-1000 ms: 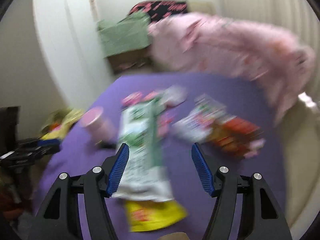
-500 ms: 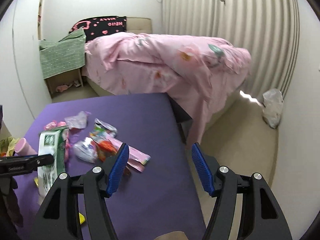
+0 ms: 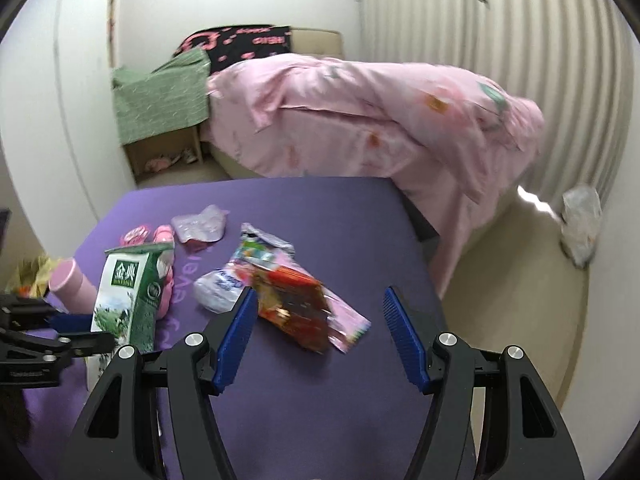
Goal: Collect trash
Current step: 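Grasp the white milk carton with the left tool while the right tool grasps the red snack bar, then lift the milk carton with the left tool while the right tool holds the red snack bar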
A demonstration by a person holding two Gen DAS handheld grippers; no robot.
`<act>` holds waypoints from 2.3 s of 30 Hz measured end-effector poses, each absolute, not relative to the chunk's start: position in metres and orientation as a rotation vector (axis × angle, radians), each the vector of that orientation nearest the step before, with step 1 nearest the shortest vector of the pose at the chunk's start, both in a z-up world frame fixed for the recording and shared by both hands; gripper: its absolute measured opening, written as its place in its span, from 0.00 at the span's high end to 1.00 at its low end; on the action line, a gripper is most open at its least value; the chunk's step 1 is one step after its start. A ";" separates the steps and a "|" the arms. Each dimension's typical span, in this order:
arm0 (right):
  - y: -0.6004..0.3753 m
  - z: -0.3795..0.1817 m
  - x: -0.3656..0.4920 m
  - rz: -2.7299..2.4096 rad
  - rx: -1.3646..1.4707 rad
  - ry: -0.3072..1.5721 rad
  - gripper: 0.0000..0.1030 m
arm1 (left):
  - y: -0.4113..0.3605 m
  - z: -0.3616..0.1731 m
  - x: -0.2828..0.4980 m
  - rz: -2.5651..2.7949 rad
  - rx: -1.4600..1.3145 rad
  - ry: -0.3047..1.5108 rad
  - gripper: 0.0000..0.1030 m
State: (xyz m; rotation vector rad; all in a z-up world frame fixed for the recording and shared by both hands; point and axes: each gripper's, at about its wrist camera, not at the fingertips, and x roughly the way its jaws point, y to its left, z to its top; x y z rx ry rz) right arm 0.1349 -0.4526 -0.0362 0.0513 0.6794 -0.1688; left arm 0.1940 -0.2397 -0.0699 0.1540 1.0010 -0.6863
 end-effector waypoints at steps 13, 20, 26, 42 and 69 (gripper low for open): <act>-0.434 -0.051 0.176 0.012 0.122 0.787 0.87 | -0.186 -0.054 0.195 -0.717 -0.006 0.949 0.58; -0.441 -0.030 0.121 -0.021 0.187 0.710 0.91 | -0.178 -0.058 0.211 -0.656 -0.221 1.000 0.50; -0.455 -0.029 0.079 -0.070 0.227 0.689 0.91 | -0.196 -0.064 0.216 -0.618 -0.239 1.050 0.47; -0.451 -0.034 0.034 -0.061 0.248 0.663 0.91 | -0.256 -0.068 0.205 -0.564 0.138 0.980 0.72; -0.363 0.020 0.037 0.083 0.116 0.583 0.91 | -0.115 0.014 0.138 -0.730 0.045 0.786 0.93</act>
